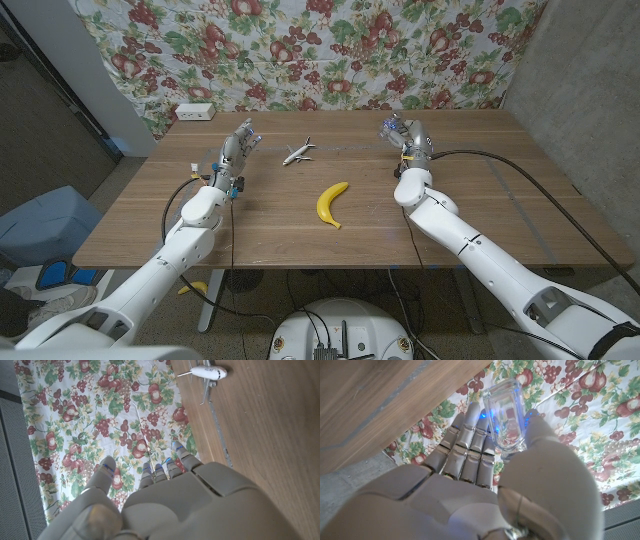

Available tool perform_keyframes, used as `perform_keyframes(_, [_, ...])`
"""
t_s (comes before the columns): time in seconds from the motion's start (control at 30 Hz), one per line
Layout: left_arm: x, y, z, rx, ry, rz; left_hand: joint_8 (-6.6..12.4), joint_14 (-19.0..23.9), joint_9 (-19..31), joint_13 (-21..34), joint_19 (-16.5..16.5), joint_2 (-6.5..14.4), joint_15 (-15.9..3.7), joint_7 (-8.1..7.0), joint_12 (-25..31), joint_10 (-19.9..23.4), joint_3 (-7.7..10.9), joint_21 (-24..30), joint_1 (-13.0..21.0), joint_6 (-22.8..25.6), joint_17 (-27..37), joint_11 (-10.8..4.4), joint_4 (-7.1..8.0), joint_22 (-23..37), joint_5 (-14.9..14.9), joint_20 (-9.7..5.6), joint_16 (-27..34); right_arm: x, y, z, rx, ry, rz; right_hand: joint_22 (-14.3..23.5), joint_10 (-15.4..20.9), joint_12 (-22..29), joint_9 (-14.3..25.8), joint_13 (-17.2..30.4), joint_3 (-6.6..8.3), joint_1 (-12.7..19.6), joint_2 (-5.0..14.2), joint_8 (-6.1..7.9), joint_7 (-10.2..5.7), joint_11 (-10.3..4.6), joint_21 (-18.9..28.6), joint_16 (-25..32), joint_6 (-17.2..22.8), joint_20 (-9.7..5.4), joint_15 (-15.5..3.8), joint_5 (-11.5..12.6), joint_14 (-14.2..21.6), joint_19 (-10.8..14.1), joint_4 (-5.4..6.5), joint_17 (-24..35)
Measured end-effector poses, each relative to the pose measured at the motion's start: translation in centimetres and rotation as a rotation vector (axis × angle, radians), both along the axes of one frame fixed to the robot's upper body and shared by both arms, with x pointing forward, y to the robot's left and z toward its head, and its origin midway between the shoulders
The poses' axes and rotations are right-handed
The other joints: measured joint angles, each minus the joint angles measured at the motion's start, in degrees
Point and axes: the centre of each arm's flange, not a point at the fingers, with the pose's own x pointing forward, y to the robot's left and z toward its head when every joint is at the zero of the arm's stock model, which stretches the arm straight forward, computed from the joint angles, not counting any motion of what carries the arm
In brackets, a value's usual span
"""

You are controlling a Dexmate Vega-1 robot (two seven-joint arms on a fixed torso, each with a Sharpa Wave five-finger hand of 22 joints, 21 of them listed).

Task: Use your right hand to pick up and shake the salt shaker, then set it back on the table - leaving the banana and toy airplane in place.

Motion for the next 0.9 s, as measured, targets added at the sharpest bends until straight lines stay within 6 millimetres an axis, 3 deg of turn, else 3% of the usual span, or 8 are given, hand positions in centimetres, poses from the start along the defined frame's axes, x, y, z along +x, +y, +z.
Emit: perform_keyframes(0.9, [0.1, 0.1, 0.1, 0.000, 0.001, 0.000, 0.00, 0.00, 0.00, 0.00, 0.11, 0.00, 0.00, 0.00, 0.00, 0.00, 0.00, 0.00, 0.00, 0.00, -0.01, 0.00, 0.00, 0.00, 0.00, 0.11, 0.00, 0.0, -1.1, -1.2, 0.242, -0.127, 0.005, 0.01, 0.00, -0.33, 0.01, 0.01, 0.22, 0.00, 0.00, -0.47, 0.19, 0.00, 1.29, -0.64, 0.18, 0.00, 0.08, 0.02, 0.11, 0.00, -0.07, 1.37])
